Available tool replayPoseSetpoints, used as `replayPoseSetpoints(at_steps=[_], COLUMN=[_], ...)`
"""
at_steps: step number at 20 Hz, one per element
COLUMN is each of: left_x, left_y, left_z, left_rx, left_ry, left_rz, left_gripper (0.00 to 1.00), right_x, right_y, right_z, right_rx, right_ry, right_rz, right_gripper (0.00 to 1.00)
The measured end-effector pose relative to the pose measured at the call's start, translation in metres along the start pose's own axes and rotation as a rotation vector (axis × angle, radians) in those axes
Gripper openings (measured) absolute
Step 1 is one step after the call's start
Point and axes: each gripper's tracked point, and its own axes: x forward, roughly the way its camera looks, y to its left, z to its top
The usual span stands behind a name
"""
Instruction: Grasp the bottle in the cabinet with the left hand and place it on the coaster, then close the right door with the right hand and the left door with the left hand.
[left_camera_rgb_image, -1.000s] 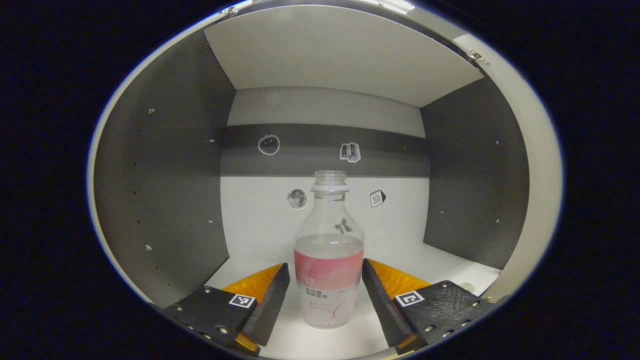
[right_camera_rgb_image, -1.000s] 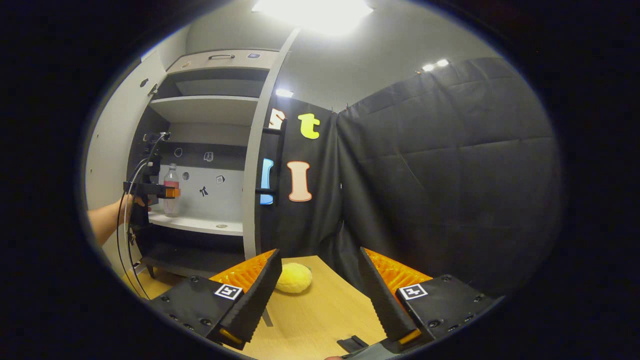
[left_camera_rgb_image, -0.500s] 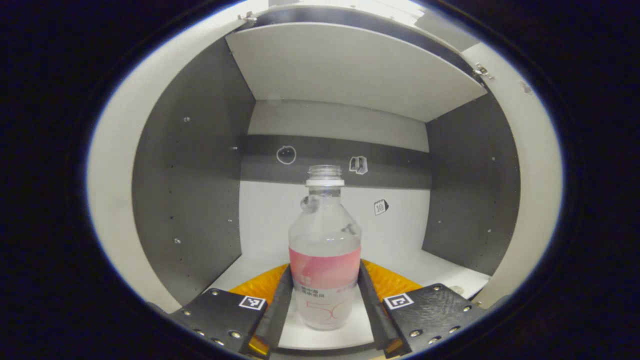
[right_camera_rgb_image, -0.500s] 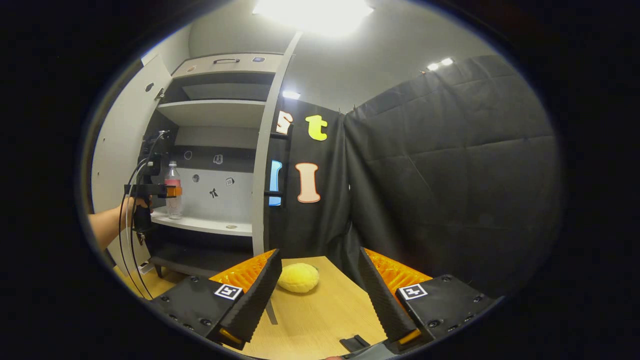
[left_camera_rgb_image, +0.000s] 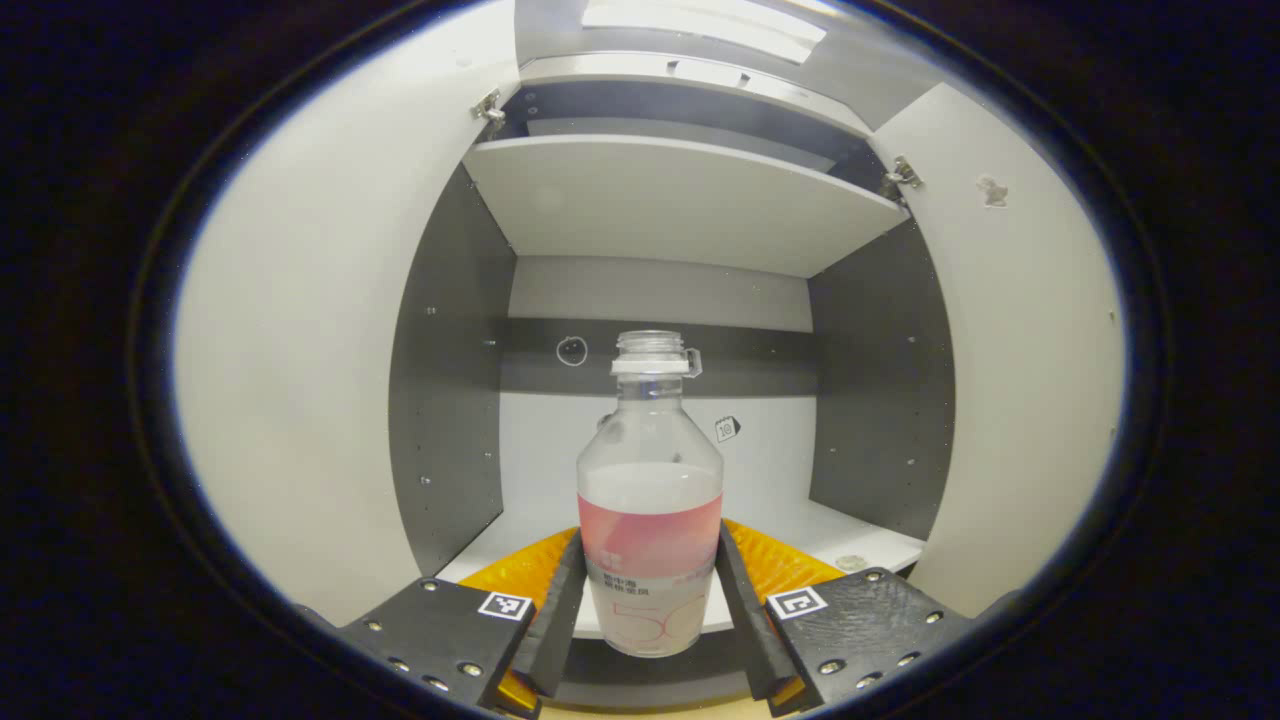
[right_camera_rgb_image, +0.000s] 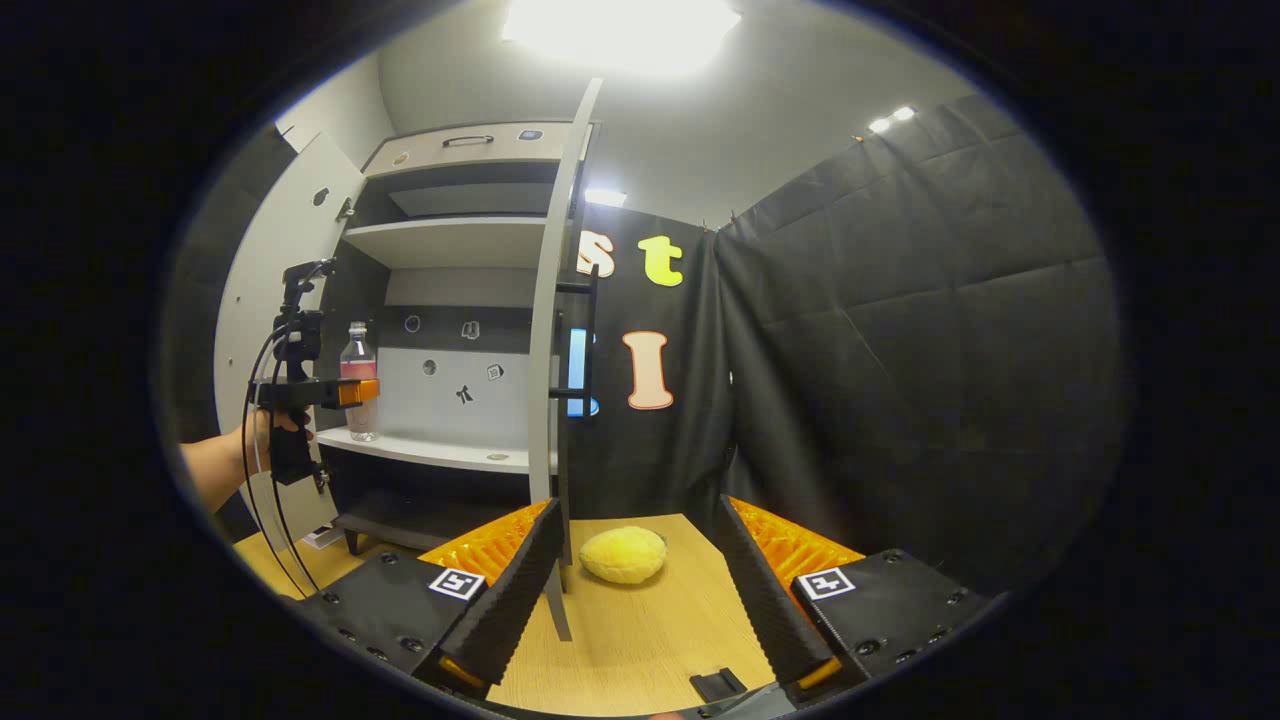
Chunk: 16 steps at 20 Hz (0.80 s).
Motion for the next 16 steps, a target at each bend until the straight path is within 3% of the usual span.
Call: replayPoseSetpoints(at_steps=[16], left_x=[-0.131], left_y=[-0.036], left_z=[-0.053], left_rx=[0.001], left_ry=[0.005], left_rz=[0.017], left_gripper=[0.7], right_x=[-0.037], right_y=[-0.015], right_z=[-0.004], right_rx=[0.024], right_ry=[0.019], right_rz=[0.155], right_gripper=[0.98])
